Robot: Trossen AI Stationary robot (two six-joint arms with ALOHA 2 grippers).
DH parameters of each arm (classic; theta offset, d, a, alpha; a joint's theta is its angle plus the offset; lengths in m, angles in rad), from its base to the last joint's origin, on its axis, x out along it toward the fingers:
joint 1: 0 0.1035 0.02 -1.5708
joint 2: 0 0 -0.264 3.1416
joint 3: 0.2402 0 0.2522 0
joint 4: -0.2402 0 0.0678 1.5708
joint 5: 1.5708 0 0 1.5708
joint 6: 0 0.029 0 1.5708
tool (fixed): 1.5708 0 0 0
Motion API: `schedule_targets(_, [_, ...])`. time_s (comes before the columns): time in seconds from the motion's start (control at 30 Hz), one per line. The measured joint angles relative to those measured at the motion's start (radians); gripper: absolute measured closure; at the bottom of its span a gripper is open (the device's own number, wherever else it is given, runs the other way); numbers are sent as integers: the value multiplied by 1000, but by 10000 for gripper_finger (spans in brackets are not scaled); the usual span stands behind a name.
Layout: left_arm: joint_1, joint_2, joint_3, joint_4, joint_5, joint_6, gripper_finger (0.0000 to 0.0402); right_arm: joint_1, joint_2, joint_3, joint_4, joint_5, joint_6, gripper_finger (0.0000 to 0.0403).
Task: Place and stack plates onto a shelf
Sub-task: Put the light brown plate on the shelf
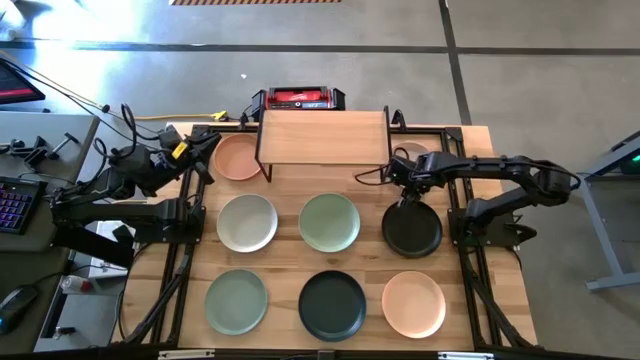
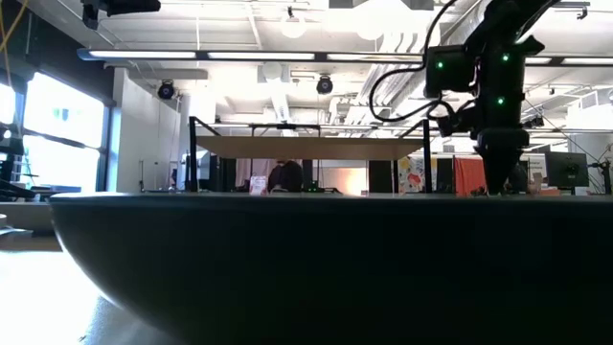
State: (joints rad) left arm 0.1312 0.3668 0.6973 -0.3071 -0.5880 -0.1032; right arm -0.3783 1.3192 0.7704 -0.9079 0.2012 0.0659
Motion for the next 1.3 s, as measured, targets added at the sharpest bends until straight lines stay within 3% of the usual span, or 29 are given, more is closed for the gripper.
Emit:
schedule_targets(0.57, [0,0,0,-4,-4,19,385,-94,7,-51,110,-69,-32,245])
schedule_targets(1.03, [0,0,0,-4,-4,27,385,-34,7,-51,115,-71,273,245])
schedule_targets(1.3, [0,0,0,-4,-4,56,385,26,56,-51,124,8,210,245])
